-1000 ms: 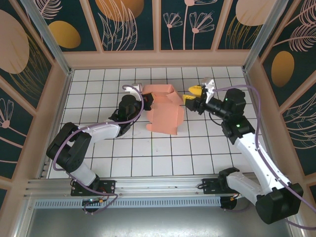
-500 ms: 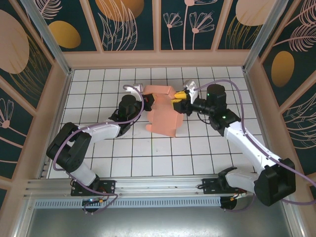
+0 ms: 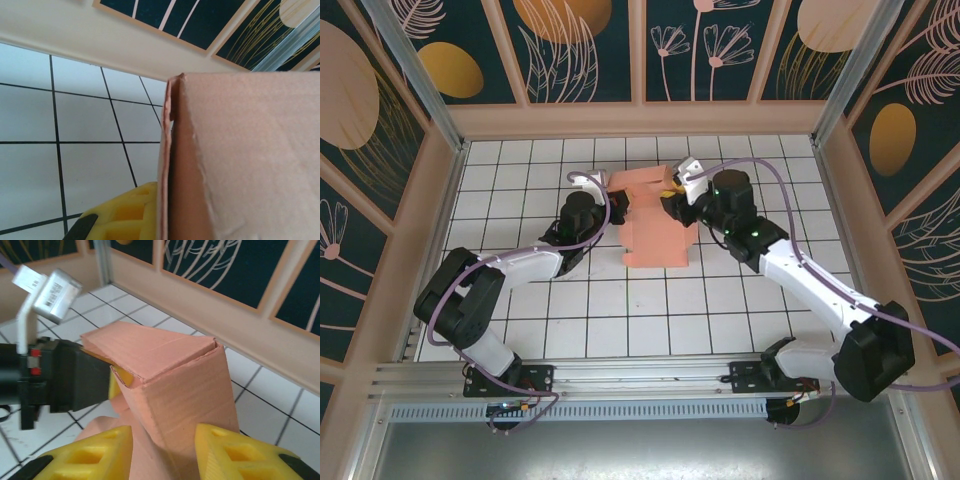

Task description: Fold the paper box

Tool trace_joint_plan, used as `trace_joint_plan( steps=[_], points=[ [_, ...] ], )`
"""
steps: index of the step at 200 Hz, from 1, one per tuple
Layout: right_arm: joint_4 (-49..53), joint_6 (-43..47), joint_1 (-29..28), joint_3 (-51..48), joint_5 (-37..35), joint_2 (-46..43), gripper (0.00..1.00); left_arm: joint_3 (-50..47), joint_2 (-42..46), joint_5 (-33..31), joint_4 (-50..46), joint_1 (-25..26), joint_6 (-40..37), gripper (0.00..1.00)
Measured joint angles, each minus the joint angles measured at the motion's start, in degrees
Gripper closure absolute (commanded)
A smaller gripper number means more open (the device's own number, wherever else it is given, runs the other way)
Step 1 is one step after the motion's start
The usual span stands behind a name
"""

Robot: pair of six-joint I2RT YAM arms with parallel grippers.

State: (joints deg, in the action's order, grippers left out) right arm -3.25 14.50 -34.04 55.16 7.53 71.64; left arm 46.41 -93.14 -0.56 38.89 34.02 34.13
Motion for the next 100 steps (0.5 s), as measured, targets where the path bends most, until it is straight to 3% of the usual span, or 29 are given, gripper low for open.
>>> trace_joint_plan(
  steps=[100],
  points=[
    [-3.5, 1.9, -5.7, 1.9, -21.6, 5.8, 0.91, 0.0, 0.0, -0.6, -3.0, -0.3, 0.0, 1.00]
  ],
)
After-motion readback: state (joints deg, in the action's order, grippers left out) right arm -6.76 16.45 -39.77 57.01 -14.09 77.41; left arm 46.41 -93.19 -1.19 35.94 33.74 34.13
